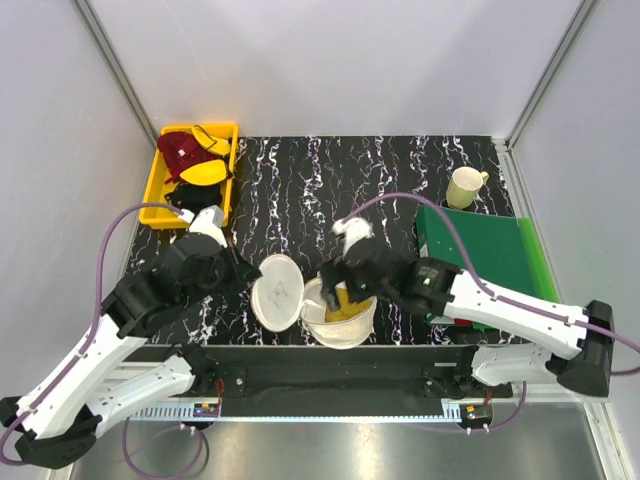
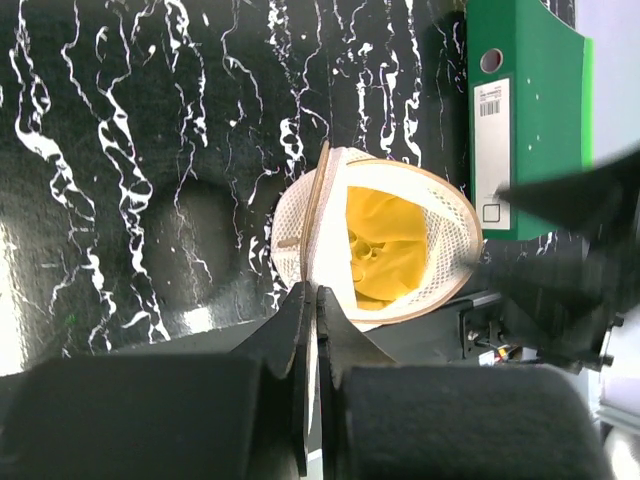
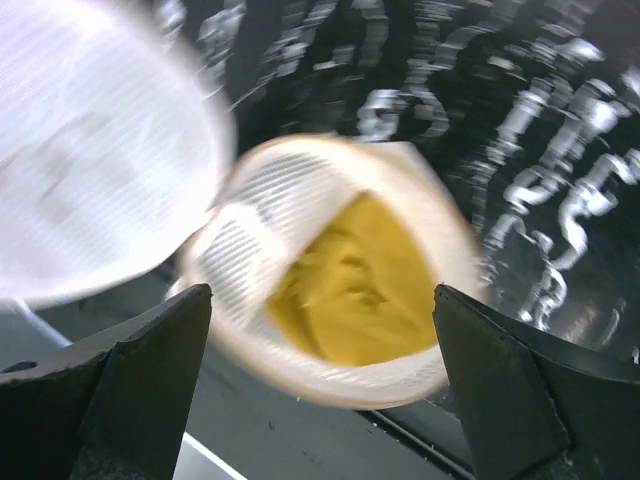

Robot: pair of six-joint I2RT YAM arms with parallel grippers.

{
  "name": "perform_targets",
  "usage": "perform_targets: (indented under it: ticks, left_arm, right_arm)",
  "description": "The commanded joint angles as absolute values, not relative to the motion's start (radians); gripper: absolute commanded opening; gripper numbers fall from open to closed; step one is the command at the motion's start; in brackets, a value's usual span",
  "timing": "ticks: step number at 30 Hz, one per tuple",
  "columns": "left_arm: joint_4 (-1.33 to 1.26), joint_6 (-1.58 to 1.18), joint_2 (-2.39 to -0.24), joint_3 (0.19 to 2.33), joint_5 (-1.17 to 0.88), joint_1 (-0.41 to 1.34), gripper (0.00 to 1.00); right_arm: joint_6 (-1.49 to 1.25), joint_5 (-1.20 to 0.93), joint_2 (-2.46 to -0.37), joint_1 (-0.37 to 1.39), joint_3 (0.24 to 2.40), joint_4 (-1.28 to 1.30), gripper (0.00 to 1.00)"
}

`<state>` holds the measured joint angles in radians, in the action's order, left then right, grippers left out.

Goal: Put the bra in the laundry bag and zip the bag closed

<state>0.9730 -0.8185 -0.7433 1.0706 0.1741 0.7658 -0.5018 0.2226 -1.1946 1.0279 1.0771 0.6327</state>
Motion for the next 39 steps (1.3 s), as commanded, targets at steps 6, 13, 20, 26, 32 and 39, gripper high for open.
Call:
perform_targets:
  ticks: [6,13,20,26,32,39]
  left_arm:
    - [0.959,-0.939,-0.732,1.075,0.227,0.769,0.00]
    - [0.960,-0.966,-0.719,1.081,0.216,0.769,0.00]
    - [0.946,-0.925,-0.729,1.103,0.158,0.769,0.00]
    - [0.913,-0.781,-0.727,1.144,0.138,0.769,0.69]
    - [0.821,-0.597,-0.776,1.149,0.051,0.769,0.99]
    - [0.631,-0.523,-0.919,0.988,-0.201,0.769,0.99]
  right_arm:
    - [-0.229,0.563,-1.334,1.468,1.065,0.232,1.00]
    - [-0.025,0.678,-1.529,1.620,1.087,-0.102,1.00]
    - [-0.170,1.233,-1.718,1.628,1.197,-0.052,0.77]
    - [-0.542,1.109,-1.508,1.621,1.005,0.061,0.06]
    - [-0.955,0.896,-1.252,1.598,0.835,0.258,0.00]
    - [-1.304,0.684,-0.908,1.582,0.582,0.304,0.00]
